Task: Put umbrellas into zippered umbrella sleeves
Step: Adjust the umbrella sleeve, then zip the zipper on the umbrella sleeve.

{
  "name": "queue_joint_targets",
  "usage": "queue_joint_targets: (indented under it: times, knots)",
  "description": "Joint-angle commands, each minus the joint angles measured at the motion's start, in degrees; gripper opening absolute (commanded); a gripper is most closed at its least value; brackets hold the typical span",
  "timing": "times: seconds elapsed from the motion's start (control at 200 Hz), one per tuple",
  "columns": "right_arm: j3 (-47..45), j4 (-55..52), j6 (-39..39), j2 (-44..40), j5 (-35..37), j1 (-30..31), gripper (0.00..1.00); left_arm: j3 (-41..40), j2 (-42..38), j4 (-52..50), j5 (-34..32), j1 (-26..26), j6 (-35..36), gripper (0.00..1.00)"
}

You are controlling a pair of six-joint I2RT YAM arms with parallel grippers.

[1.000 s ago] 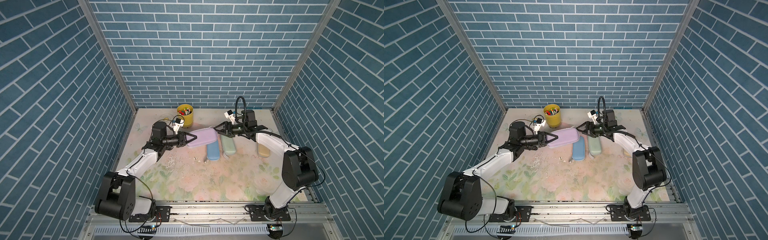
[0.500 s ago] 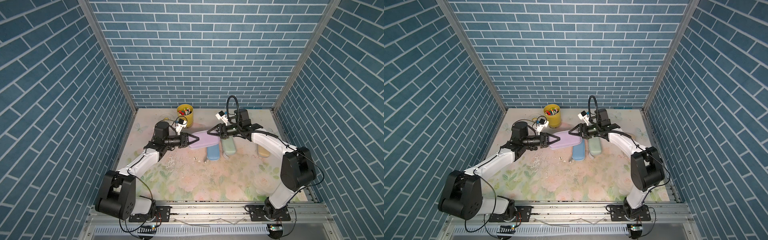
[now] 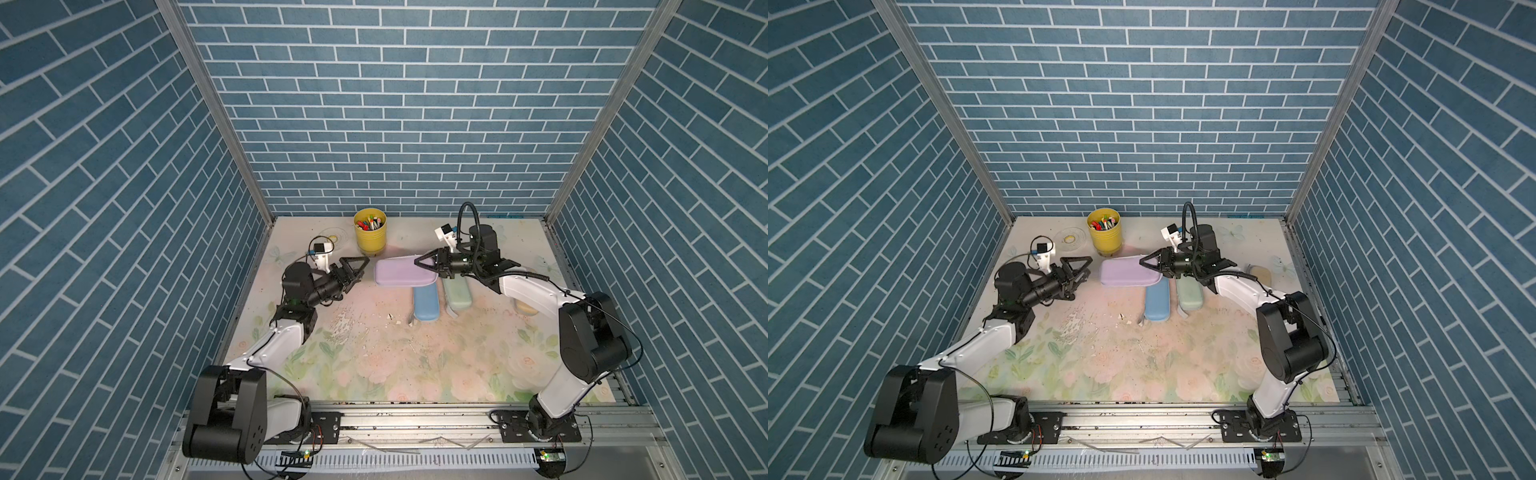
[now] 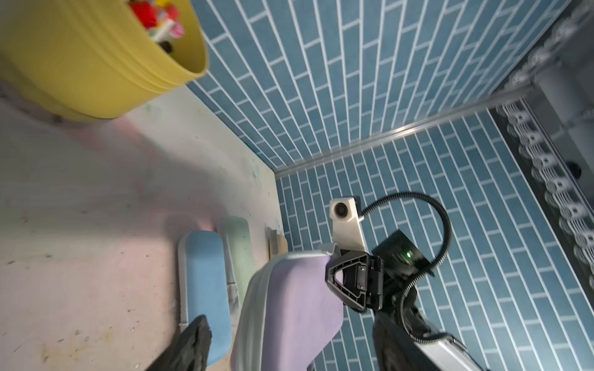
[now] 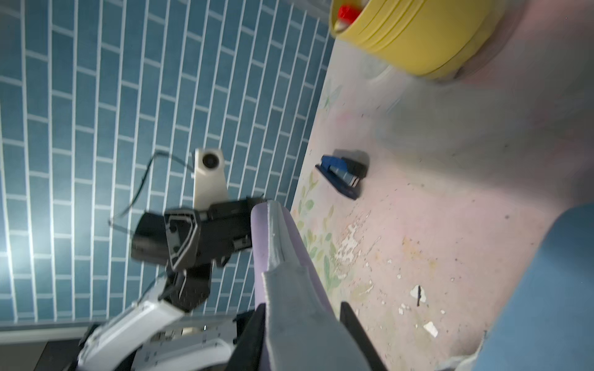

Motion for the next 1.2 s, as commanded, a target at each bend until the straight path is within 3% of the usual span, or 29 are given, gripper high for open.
queue_joint_targets:
  times: [0.0,0.1,0.22,0.375,0.51,0.605,0.67,0.72,0.795,0.89,1.005,1.195]
  knots:
    - [-3.53,20.22,16.85,-2.81,20.32,1.56,0.08,-4.14,-1.76,7.2,-16.44,-6.71,-5.77,0.85]
    - [-4.68,23.36,21.46,-2.72,30.6,6.13,0.06,-4.46,-0.59,7.83,-24.35,-13.83,-4.41,0.88]
    - [-6.28,26.09,25.95,-2.22,37.38,11.37,0.06,-2.12,4.75,11.97,-26.0,-16.97,-5.29,0.88]
    - [-7.92,31.51,31.38,-1.17,40.2,15.78,0.06,0.27,11.7,16.18,-26.51,-17.67,-7.27,0.83]
    - [-7.37,27.46,32.17,-2.03,39.34,18.63,0.08,0.93,15.65,21.69,-28.25,-17.3,-9.66,0.73]
    - [-8.11,25.3,32.71,-3.12,38.0,18.98,0.21,2.64,17.12,23.63,-27.87,-16.54,-10.46,0.59]
    - [-9.17,23.91,31.84,-4.54,36.78,18.59,0.45,3.32,17.58,24.3,-27.39,-15.69,-10.94,0.46]
    - [-9.66,20.82,28.4,-5.98,33.63,16.88,0.56,3.71,17.59,24.92,-26.73,-14.73,-11.51,0.37]
    - [-10.92,10.63,18.54,-10.37,30.73,13.75,0.6,3.83,17.31,25.3,-25.55,-13.26,-11.99,0.31]
    - [-11.6,-6.3,-2.93,-17.04,36.54,13.07,0.55,4.12,16.38,24.51,-24.24,-12.27,-11.92,0.29]
    - [-12.15,-13.84,-25.65,-19.73,46.23,17.68,0.45,4.64,15.36,23.27,-23.15,-12.3,-11.57,0.29]
    - [-9.14,-14.65,-38.34,-15.87,53.96,24.57,0.46,4.88,14.07,21.54,-22.5,-12.3,-11.16,0.29]
